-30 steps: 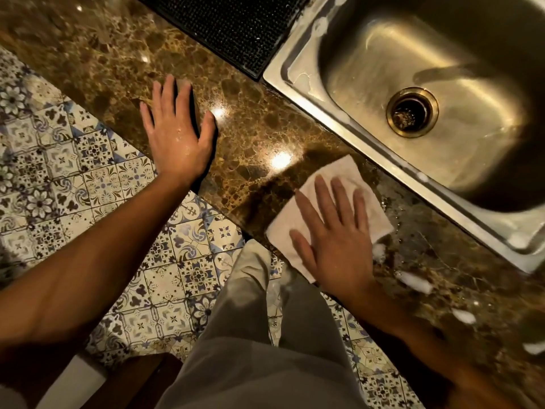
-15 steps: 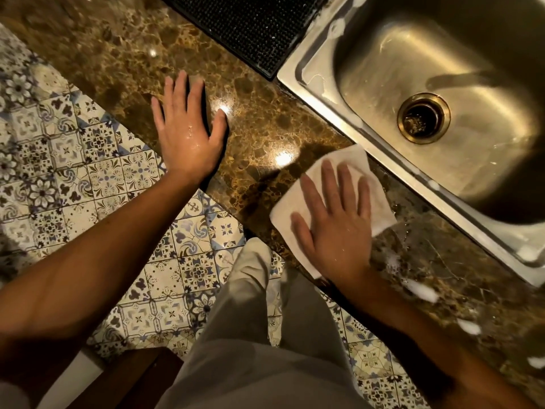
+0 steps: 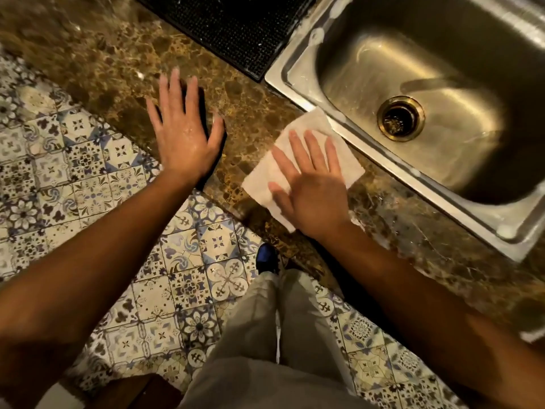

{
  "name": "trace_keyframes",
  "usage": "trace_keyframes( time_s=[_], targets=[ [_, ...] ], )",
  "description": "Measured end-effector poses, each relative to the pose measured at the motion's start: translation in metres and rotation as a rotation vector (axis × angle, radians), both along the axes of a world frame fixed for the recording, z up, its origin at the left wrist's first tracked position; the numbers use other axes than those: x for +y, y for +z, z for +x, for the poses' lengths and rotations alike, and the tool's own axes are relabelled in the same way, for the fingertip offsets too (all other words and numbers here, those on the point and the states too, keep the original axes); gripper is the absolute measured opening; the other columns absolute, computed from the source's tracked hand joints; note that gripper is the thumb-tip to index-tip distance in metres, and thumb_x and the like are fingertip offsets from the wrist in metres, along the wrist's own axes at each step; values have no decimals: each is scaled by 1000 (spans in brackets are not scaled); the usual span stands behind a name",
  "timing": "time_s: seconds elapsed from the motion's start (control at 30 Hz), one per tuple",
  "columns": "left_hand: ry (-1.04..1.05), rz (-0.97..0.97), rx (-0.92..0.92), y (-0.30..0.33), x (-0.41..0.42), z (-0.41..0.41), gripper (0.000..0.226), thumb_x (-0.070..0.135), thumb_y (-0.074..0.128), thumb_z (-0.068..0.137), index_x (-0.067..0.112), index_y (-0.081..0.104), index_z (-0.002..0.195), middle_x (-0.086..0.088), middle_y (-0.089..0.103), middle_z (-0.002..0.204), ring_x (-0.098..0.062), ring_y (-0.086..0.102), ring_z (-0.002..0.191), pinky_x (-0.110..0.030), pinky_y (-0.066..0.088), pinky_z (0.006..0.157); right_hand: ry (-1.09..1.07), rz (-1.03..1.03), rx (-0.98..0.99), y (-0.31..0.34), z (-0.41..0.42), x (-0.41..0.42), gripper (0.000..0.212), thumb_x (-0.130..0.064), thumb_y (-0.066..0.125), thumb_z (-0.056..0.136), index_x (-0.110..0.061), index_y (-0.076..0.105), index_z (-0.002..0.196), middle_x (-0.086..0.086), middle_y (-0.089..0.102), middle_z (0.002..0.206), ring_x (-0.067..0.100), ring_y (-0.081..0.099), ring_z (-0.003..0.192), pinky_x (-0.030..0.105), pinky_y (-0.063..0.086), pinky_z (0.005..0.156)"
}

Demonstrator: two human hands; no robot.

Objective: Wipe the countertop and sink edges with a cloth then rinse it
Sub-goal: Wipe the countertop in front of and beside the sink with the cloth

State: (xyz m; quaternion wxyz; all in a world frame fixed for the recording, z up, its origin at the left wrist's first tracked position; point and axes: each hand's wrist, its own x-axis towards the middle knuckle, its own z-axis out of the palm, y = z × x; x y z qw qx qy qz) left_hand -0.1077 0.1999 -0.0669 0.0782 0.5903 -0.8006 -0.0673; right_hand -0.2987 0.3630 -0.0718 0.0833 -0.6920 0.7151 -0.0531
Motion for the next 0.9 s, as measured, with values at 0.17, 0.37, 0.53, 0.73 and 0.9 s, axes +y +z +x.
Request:
trace_keyframes(
  time_s=[0.17, 0.37, 0.53, 0.73, 0.9],
  targets=[
    [-263, 111, 66, 4, 70, -43, 74, 57, 37, 101, 16, 30, 163, -15, 12, 173, -34, 7, 161, -63, 5, 127, -109, 60, 34, 9, -25, 107, 63, -55, 38, 106, -25, 33, 161, 12, 19, 171, 34, 10, 160, 58, 10, 127],
    [-262, 70, -31, -6, 95, -55, 70, 56, 32, 104, 14, 32, 161, -19, 14, 172, -36, 7, 160, -62, 7, 127, -270, 72, 19, 11, -23, 180, 63, -54, 39, 104, -27, 34, 161, 8, 18, 172, 31, 10, 160, 61, 12, 126],
    [-257, 51, -33, -8, 97, -57, 69, 55, 36, 103, 16, 35, 160, -17, 18, 172, -35, 10, 160, -58, 6, 128, -270, 21, 14, 9, -25, 157, 62, -53, 42, 104, -25, 38, 159, 11, 25, 170, 32, 15, 159, 58, 12, 126],
    [-195, 51, 58, -7, 97, -55, 64, 58, 33, 107, 20, 41, 157, -11, 24, 171, -29, 15, 160, -53, 8, 129, -177, -33, 14, 0, -35, 101, 64, -57, 35, 105, -23, 38, 159, 13, 26, 169, 35, 16, 158, 58, 11, 126],
    [-186, 46, 61, -6, 96, -52, 63, 57, 32, 108, 19, 40, 158, -10, 21, 172, -31, 12, 161, -54, 6, 129, -149, -121, 47, -10, -39, 60, 61, -54, 37, 105, -23, 43, 157, 14, 31, 167, 33, 24, 157, 61, 15, 125]
  ],
)
